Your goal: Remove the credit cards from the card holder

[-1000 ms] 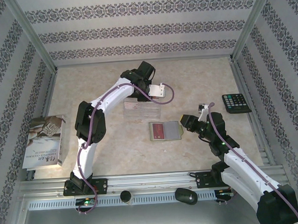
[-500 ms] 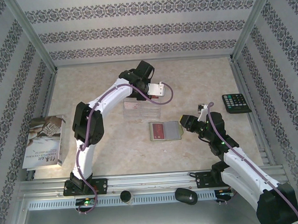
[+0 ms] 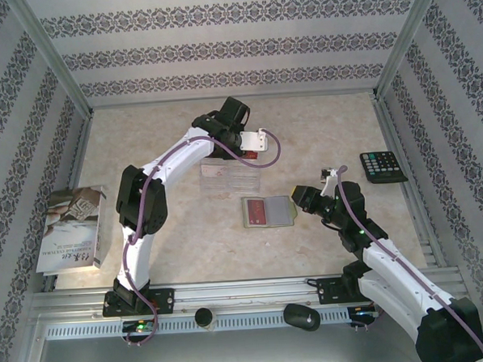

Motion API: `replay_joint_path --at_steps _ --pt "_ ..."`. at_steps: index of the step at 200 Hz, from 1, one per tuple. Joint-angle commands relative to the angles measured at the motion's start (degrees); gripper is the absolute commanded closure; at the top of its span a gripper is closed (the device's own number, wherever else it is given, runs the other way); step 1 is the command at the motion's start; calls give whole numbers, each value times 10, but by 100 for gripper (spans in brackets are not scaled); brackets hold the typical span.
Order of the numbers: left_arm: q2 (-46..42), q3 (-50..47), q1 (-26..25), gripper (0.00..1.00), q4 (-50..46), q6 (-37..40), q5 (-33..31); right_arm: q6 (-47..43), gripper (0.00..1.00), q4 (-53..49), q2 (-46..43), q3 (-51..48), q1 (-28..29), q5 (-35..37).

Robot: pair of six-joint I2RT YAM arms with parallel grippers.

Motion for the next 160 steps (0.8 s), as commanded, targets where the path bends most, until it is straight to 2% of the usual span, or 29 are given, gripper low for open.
replay_joint_path --at_steps 1,40,115,139,160 --pt "-20 -16 -7 71 34 -13 -9 0 70 8 -6 -8 -4 -11" --pt "-15 -22 -7 67 75 -21 -38 -1 70 7 -10 -8 -5 -8" --pt "-30 -16 -6 66 89 -38 -33 2 70 10 -8 -8 -5 -7" --pt "-44 -5 -5 67 102 -73 -30 4 69 8 -9 -6 -5 -8" --pt "-77 -5 -4 65 142 -143 -22 1 68 8 -6 -3 -4 -11"
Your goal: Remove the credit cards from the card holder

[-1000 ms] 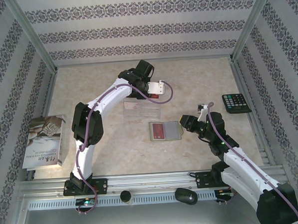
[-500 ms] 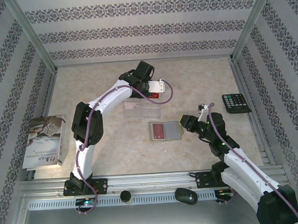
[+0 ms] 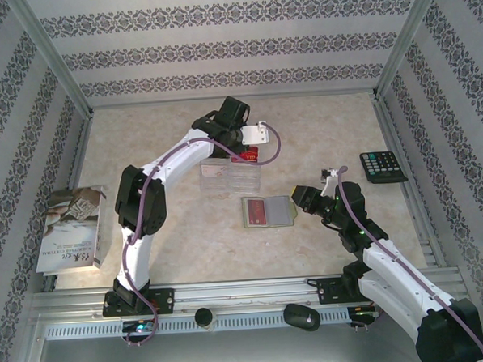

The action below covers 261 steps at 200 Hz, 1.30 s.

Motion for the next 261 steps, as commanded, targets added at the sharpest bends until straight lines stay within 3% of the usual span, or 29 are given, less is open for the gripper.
replay_joint_path --at_steps 1,36,62,101,118,144,171,200,261 --pt "-68 13 -4 64 61 -90 7 0 68 8 -2 -2 -3 -11" --pt "-194 -100 -5 53 164 -281 44 -53 67 -25 55 45 37 -6" --pt "-331 -289 -6 48 282 -439 61 -118 65 -89 144 105 120 52" --pt "-479 -522 -5 49 354 -687 74 -203 65 -169 321 218 235 126" --pt "-521 -601 -6 54 350 -751 76 -226 65 -199 383 259 270 177" --pt "-611 -708 -5 53 355 -800 43 -246 65 -220 447 297 296 221" --pt "-663 -748 -5 50 321 -811 19 -263 64 -241 498 328 321 252" --pt "-655 -756 -5 50 316 -813 25 -260 64 -255 531 345 334 300" --pt "-606 -761 -6 53 350 -816 59 -276 68 -260 580 355 336 302"
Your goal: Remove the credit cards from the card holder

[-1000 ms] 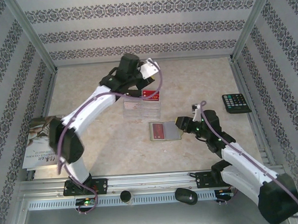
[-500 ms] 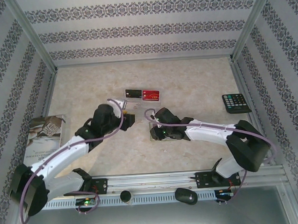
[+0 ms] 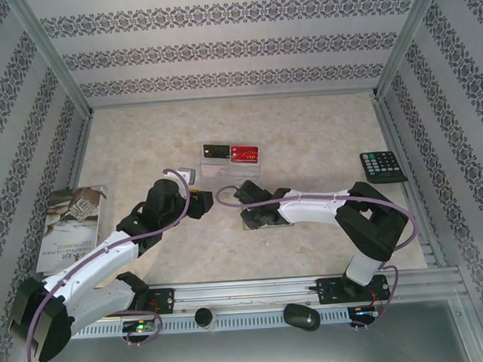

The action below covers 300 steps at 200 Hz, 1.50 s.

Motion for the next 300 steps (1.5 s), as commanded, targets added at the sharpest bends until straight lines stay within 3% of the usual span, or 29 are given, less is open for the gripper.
replay_joint_path --at_steps 1,14,49,101,149,184,213,232,300 --pt "14 -5 -6 53 31 -12 19 -15 68 -18 26 3 5 21" --pt "20 -7 -6 53 36 -15 24 -15 73 -13 31 1 5 19" --pt "52 -4 -21 55 46 -15 35 -16 100 18 16 -10 3 -1" --pt "142 -2 -65 64 97 -39 27 11 100 168 -86 -86 -36 -134" --pt "237 25 -115 77 139 -55 6 65 100 238 -110 -126 -74 -219" --pt "273 28 -131 82 195 -70 10 84 100 260 -120 -155 -78 -228" --pt "273 40 -149 82 180 -58 -17 96 100 273 -131 -179 -78 -225" --pt "294 52 -152 92 167 -59 -11 111 100 290 -138 -193 -78 -221" --pt "314 62 -171 100 154 -67 -19 138 100 317 -156 -218 -78 -211"
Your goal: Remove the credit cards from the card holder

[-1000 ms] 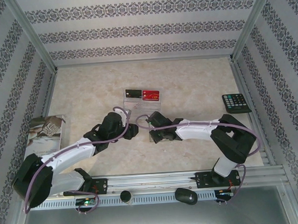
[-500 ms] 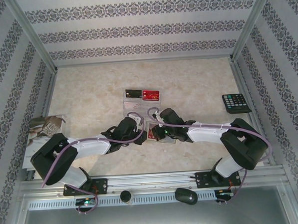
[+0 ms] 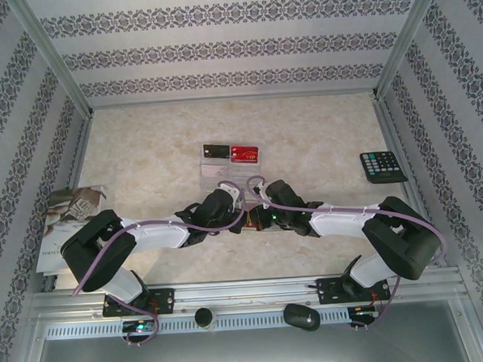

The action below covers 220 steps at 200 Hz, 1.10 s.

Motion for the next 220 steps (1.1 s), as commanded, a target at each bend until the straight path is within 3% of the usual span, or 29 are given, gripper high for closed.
replay_joint_path --at_steps 1,55,163,193,220 --pt "-2 8 -10 100 -8 -7 -11 17 100 24 -20 -12 -2 0" --pt "-23 -14 -10 100 -39 -23 -33 33 100 33 -24 -17 -2 9" --pt "54 24 -10 100 -83 -8 21 71 100 42 -10 -27 -2 16" --pt "73 22 -10 100 -95 -12 34 95 100 -1 -42 -41 -2 79" --pt "83 22 -10 100 -93 -12 48 124 89 -77 -94 -52 1 163"
